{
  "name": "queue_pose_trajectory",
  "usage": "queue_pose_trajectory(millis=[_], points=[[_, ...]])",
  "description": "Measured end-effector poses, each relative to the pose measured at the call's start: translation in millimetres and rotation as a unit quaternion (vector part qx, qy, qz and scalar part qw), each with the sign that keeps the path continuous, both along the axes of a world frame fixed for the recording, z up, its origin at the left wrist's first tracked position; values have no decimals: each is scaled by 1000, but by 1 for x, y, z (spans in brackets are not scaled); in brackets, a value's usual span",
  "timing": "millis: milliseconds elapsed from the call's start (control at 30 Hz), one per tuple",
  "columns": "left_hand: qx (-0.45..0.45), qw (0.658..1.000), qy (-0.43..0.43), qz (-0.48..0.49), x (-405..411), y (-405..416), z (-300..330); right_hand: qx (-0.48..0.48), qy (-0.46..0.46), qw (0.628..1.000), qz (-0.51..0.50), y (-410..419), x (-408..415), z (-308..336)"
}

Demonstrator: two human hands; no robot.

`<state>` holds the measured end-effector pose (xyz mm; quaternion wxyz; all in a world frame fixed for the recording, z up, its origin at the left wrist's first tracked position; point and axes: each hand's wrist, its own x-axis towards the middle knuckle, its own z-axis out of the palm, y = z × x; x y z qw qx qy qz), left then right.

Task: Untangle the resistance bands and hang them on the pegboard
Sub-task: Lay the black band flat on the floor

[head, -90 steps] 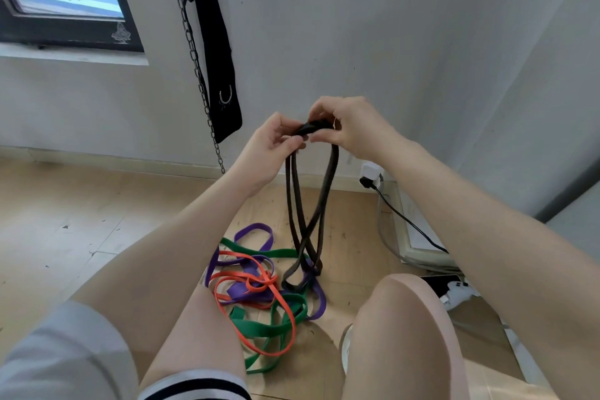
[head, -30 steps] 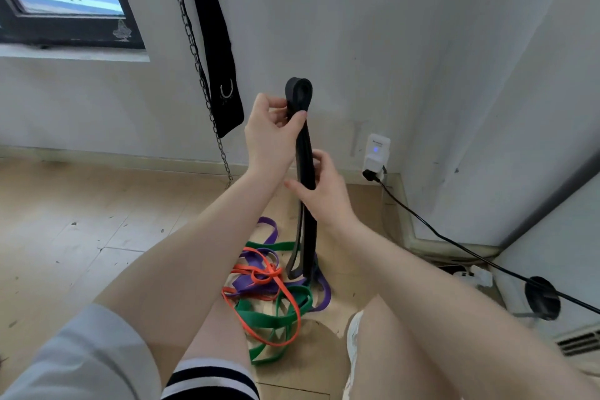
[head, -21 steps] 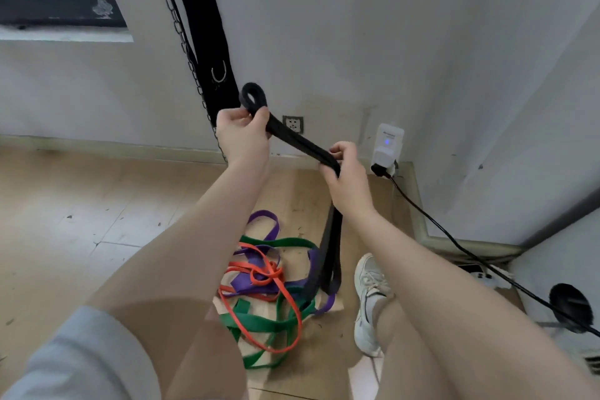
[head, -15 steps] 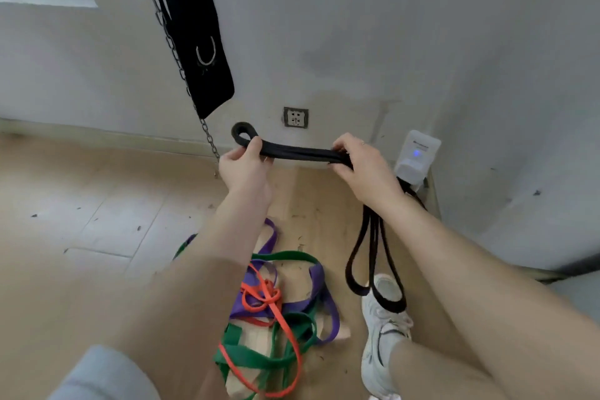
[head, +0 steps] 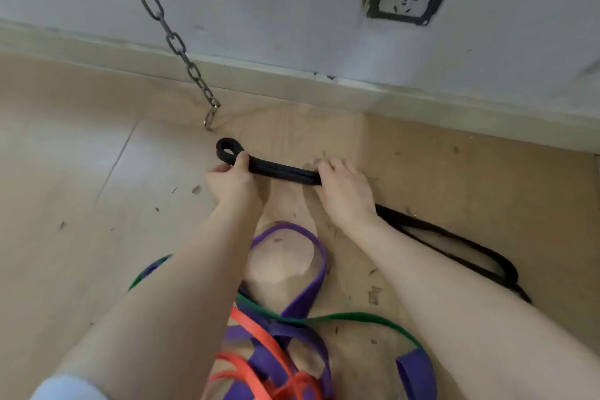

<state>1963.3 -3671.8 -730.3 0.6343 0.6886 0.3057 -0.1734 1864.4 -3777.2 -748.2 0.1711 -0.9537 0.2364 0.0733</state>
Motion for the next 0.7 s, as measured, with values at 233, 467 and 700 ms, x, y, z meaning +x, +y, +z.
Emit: queue_pose_trajectory(millis=[233, 467, 700], points=[[364, 905, -88, -202, 26, -5, -20, -19, -40, 998, -52, 22, 12, -20], [307, 512, -460, -657, -32, 19, -52, -26, 43, 999, 10, 7, -3, -11], [408, 459, -402, -679, -39, -4, -35, 55, 78, 989, -115, -43, -130, 11]])
